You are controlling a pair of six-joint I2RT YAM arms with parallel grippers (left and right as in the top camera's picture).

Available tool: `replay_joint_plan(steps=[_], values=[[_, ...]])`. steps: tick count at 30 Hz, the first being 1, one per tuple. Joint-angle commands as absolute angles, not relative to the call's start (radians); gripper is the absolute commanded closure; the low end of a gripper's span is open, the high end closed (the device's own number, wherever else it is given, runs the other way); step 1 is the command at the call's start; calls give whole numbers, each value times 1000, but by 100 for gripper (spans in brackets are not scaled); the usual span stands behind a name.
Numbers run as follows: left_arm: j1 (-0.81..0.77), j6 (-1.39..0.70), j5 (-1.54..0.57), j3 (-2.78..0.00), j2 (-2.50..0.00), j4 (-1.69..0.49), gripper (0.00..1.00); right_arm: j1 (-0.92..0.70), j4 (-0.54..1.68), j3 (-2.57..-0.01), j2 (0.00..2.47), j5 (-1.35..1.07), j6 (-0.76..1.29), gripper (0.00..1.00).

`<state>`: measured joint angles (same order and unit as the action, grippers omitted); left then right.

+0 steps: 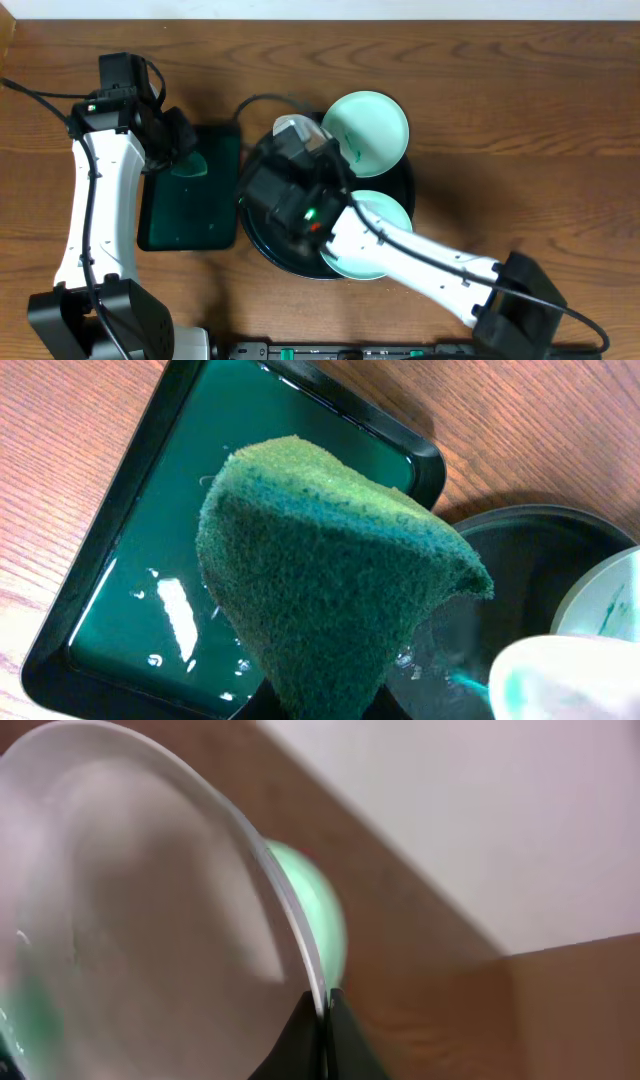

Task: Clean dirty plates on tray and stack at the side
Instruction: 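Lift white plate with right gripper and carry it right of tray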

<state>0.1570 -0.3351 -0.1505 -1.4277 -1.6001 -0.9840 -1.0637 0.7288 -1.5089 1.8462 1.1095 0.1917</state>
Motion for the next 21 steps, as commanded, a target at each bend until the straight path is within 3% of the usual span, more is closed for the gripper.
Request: replay_joint_plan(steps=[1, 15, 21], values=[[160, -319, -141, -1432, -1601, -981, 92, -1099, 706, -1525, 1824, 1388, 181, 99], [160, -323, -141, -1431, -1601, -979, 93, -1063, 712, -1525, 1823, 1017, 216, 99], [160, -372, -141, -1431, -1601, -957, 93, -965, 785, -1525, 1816, 654, 367, 99]])
